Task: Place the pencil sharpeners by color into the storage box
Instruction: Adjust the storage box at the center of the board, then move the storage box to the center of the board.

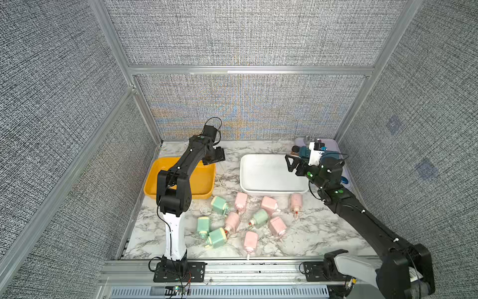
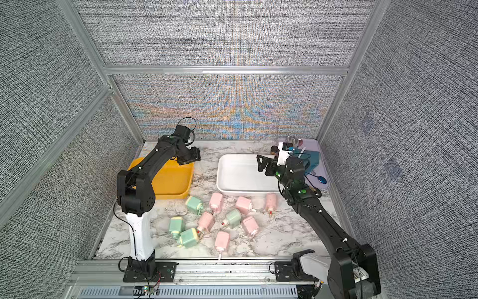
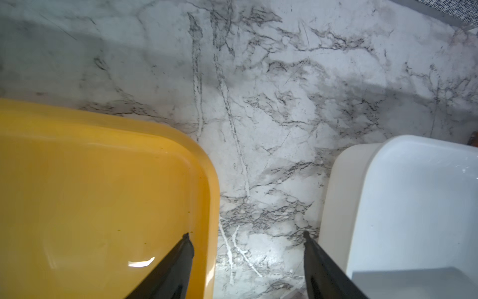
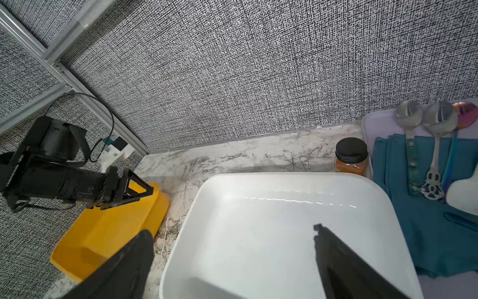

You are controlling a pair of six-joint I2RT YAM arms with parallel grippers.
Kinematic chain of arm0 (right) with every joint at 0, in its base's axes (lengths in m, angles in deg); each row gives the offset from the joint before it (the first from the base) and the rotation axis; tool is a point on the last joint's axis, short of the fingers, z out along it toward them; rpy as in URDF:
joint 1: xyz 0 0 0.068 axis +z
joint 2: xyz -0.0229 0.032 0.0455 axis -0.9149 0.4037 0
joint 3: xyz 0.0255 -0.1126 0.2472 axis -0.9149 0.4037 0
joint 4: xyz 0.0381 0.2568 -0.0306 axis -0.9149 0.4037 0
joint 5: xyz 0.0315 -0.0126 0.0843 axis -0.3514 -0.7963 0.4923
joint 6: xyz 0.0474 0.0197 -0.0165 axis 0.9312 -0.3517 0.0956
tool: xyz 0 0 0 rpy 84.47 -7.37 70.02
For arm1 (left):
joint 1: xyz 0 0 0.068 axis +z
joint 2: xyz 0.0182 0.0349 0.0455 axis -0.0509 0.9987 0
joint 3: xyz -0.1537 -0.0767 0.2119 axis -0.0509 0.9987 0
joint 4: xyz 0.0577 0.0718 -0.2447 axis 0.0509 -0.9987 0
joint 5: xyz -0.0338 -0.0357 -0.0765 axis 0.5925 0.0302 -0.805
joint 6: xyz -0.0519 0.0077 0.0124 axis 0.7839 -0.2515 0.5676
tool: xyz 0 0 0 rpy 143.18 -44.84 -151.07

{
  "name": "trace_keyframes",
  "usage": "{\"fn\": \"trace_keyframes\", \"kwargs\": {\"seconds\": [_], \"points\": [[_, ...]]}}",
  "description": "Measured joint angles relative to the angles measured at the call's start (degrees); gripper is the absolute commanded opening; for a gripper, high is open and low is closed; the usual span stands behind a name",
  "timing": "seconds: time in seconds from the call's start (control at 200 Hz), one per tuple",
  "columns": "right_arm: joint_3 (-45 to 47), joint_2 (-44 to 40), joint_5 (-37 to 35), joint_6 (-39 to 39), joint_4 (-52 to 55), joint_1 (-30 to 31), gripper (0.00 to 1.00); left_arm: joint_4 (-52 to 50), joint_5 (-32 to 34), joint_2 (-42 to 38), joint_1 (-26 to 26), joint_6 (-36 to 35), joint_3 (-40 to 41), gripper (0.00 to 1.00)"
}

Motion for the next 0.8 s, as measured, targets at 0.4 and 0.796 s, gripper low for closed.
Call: {"fn": "trace_keyframes", "kwargs": {"seconds": [0.4, 0.796], "points": [[0.0, 1.6, -0.5, -0.1, 0.3, 0.1, 0.99, -2.4, 4.0, -4.3, -2.8, -8.4, 16.5, 0.46], [0.0, 2.3, -0.5, 0.2, 0.5, 0.2, 0.99, -0.2, 2.0, 0.1, -4.1, -7.3, 10.8, 0.21]]}}
